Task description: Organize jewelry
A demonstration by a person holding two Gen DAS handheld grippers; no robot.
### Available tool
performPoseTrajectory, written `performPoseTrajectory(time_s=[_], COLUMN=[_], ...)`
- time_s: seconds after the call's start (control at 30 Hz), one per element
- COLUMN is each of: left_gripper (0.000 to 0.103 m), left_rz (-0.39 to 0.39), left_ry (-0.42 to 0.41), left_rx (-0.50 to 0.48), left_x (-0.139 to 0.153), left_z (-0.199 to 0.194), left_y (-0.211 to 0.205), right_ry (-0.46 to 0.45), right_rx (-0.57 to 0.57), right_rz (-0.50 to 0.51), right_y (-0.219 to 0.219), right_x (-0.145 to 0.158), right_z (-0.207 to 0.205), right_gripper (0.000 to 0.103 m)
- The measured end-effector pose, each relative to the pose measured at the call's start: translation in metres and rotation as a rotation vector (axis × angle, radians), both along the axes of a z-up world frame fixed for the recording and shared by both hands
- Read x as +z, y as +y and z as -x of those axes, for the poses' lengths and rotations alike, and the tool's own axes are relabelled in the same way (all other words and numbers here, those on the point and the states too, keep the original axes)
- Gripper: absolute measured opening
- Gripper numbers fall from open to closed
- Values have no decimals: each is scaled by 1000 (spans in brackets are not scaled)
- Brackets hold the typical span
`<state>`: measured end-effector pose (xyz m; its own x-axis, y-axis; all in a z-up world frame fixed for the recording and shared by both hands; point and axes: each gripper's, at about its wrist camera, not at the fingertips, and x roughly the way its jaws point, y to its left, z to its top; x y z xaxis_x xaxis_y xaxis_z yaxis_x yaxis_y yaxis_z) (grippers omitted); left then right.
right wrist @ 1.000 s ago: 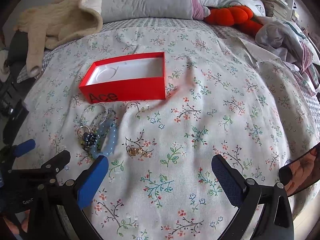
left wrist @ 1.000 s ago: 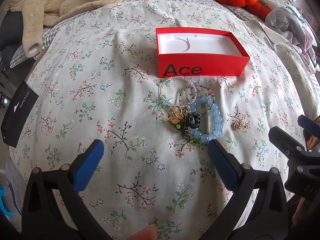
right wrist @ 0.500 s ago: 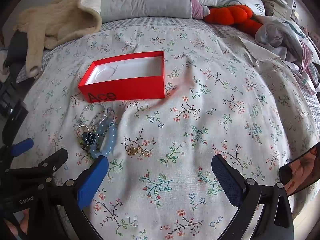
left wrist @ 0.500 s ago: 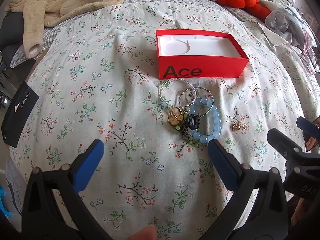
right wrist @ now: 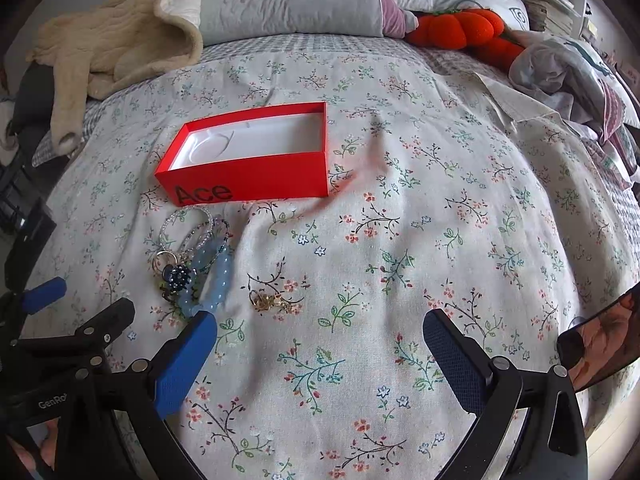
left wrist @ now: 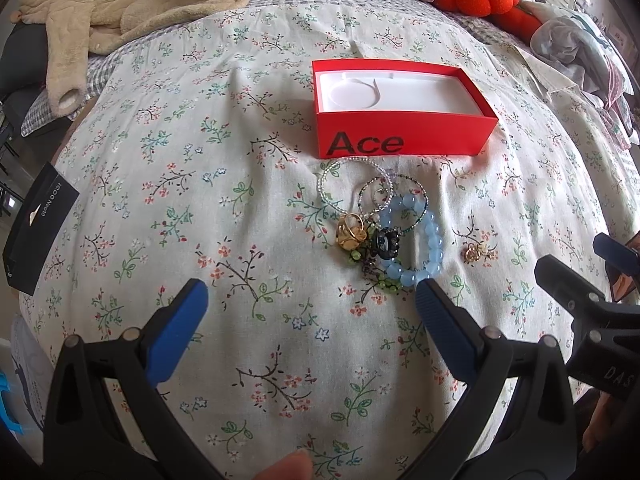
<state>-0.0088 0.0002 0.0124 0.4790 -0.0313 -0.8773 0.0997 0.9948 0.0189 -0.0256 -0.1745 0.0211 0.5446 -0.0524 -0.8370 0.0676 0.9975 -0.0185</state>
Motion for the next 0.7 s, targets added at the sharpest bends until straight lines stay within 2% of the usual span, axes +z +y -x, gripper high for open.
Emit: performPoseTrajectory(time_s=[0.7], left_gripper=[103], left_rz=[10], left_ry=[1], left_rx=[-8], left_x=[2], left_z=[1], left_y=[3], right_ry=[32], right_rx=[15], right_rz=[-18], right_y=[-3], right_x=[-1], right_z=[-7], right_gripper=[103])
